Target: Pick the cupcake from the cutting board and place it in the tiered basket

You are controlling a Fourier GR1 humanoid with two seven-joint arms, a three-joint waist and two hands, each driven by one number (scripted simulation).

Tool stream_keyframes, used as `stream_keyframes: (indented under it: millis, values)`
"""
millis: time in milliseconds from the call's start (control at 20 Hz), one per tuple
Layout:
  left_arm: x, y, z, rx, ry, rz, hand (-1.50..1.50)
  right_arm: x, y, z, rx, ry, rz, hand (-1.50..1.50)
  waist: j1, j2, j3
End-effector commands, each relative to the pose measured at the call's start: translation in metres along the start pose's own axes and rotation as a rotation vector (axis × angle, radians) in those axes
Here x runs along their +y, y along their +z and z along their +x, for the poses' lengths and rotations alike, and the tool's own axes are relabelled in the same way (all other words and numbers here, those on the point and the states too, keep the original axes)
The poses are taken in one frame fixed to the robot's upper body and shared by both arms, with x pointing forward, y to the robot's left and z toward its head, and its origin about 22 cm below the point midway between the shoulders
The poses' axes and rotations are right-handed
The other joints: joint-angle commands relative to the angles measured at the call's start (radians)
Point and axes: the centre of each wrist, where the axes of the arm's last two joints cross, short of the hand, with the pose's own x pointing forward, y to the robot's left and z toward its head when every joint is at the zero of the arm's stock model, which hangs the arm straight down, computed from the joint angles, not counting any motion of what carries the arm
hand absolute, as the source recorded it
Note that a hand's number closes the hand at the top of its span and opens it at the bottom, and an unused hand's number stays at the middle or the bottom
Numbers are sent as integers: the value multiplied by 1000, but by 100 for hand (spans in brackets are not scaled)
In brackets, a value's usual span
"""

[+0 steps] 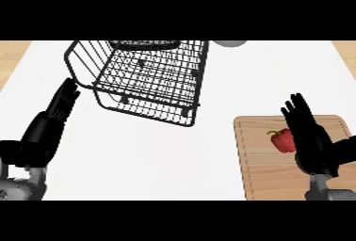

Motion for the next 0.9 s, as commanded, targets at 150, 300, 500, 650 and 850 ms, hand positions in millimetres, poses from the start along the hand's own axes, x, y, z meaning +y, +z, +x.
stream_keyframes:
  millis: [150, 300, 500, 650, 850]
  values:
    - [-11, 29, -50, 263, 15, 117, 0, -75, -11, 95, -363, 252, 20, 150, -6, -13, 4]
    - [-16, 52, -72, 372, 67, 159, 0, -158, 10, 107, -231, 614, -388, 150, -49, 13, -9]
    - [-43, 73, -88, 421, 85, 160, 0, -183, 16, 85, -329, 105, -598, -150, -11, -11, 5]
    - [-63, 68, -79, 414, 71, 140, 0, -205, 38, 48, -404, 113, -536, -150, 1, -12, 4]
    - [-52, 76, -90, 417, 67, 175, 0, -214, 80, 87, -283, 261, -332, -150, -13, -16, 2]
